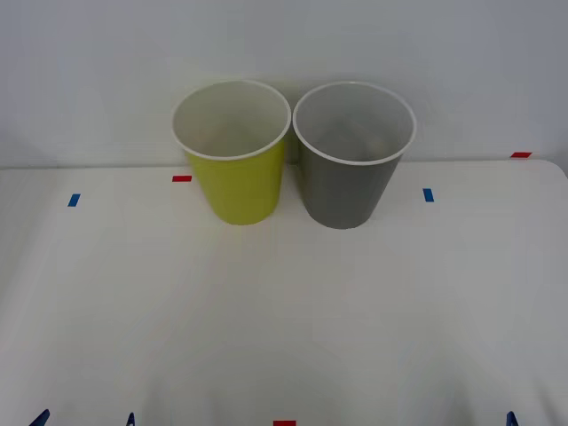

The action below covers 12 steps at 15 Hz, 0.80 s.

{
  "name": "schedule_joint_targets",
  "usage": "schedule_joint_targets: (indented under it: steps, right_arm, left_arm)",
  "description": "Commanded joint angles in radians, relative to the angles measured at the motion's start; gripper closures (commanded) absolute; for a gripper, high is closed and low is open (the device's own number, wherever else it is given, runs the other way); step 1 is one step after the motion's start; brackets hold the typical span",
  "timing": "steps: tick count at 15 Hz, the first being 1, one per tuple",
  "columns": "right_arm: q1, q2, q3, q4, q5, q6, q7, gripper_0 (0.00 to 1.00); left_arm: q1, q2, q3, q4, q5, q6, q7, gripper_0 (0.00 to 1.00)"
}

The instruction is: Put cans in the gray bin and PET bottles in the light green bin.

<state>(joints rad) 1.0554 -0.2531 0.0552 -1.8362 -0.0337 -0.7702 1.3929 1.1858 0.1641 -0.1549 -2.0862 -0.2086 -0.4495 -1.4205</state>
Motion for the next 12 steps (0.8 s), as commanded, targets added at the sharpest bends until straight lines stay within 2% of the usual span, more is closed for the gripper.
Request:
schedule_joint_targets:
  steps: [1,12]
  right_arm:
    - [0.000,0.000,0.000,0.000,0.000,0.000,0.000,0.00]
    - [0.000,0.000,0.000,0.000,0.000,0.000,0.000,0.00]
  left_arm:
    - [0.000,0.000,0.000,0.000,0.000,0.000,0.000,0.00]
    - [0.000,0.000,0.000,0.000,0.000,0.000,0.000,0.00]
